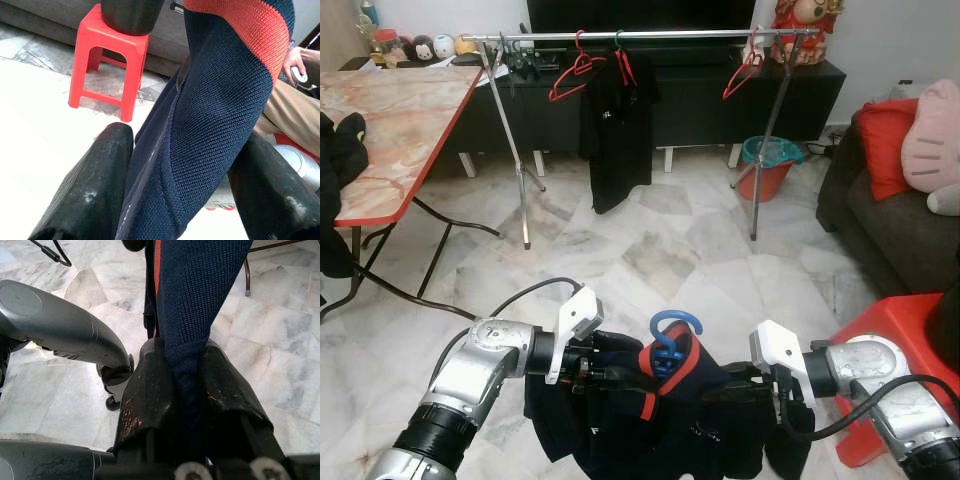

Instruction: Hang hanger

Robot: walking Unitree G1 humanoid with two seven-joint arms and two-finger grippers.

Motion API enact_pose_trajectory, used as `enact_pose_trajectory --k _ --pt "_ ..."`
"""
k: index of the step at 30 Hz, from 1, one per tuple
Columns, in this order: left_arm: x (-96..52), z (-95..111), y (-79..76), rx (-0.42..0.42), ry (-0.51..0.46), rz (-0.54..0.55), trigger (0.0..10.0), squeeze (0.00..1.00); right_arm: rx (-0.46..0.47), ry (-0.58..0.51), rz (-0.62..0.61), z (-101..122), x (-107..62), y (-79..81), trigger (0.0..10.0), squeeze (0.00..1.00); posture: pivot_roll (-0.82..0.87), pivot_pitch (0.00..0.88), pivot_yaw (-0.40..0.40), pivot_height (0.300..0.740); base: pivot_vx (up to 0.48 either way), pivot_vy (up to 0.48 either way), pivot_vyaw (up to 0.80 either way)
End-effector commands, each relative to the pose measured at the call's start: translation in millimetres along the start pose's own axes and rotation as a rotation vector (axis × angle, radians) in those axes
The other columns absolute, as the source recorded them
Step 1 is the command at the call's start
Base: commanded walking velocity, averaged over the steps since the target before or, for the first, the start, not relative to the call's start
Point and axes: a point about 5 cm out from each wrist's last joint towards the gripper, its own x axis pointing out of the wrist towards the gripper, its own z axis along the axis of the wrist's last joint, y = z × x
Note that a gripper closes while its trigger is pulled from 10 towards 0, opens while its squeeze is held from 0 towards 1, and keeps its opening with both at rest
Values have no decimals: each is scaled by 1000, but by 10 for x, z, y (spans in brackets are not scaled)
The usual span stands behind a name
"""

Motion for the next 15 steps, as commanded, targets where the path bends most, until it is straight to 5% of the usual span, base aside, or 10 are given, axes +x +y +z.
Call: enact_pose_trajectory --k 1,15 --pt "13 -37 0 0 40 -13 0 0 -74 -56 7 199 25 -48 10000 0 -200 0 -24 740 0 0 0" --pt "36 -53 -6 -2 48 -20 0 0 -75 -48 6 194 43 -52 10000 0 -199 0 -25 740 0 0 0"
